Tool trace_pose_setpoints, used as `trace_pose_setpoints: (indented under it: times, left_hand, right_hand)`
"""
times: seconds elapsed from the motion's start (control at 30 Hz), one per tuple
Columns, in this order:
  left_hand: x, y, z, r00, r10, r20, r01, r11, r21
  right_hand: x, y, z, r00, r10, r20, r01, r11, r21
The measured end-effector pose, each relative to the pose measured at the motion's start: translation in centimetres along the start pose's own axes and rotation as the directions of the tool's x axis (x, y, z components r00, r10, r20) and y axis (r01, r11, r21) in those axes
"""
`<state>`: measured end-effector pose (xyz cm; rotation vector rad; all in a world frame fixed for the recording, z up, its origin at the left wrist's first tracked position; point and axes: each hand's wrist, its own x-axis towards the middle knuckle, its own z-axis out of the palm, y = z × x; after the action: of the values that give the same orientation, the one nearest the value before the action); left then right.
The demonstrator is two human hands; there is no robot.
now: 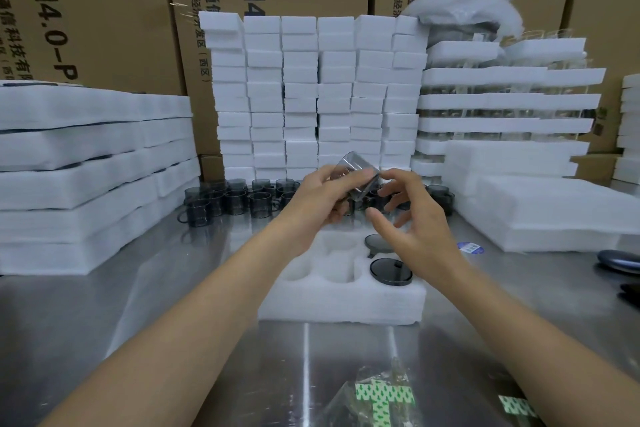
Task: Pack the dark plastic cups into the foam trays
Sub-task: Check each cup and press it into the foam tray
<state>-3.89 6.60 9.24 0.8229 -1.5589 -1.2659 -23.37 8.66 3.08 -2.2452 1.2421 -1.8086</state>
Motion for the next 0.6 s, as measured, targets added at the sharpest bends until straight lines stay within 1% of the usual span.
trace_pose_setpoints:
  times: [0.07,0.2,0.3,0.4,0.5,0.6]
  left_hand:
    - [-0.2,0.0,-0.3,0.996,0.093,-0.014,-0.090,0.989,0.120]
    - [-0.5,-0.1,0.3,0.985,0.169,0.019,-0.169,0.961,0.218]
    - [-0.6,-0.3,0.6,0.980,0.195,0.039,-0.198,0.956,0.216]
    - [-0.6,-0.5,0.7,0.981,0.191,0.034,-0.193,0.959,0.208]
    - [-0.8,-0.6,0.9,0.980,0.193,0.043,-0.198,0.958,0.208]
    - [-1.0,-0.1,1.0,0.985,0.163,0.049,-0.168,0.976,0.139]
  right_hand:
    - [0.0,-0.1,0.0,1.000,0.022,0.018,-0.022,1.000,0.007]
    - [0.0,-0.5,0.2,1.000,0.015,0.001,-0.015,0.999,0.040]
    - [0.1,-0.6,0.1,0.999,0.021,-0.025,-0.020,0.999,0.049]
    - [0.1,-1.1,0.3,0.998,0.049,-0.027,-0.048,0.997,0.058]
    - [0.1,-1.6,0.4,0.995,0.077,-0.063,-0.072,0.994,0.085]
    - [0.0,-2.3,0.3,0.986,0.132,-0.103,-0.116,0.982,0.148]
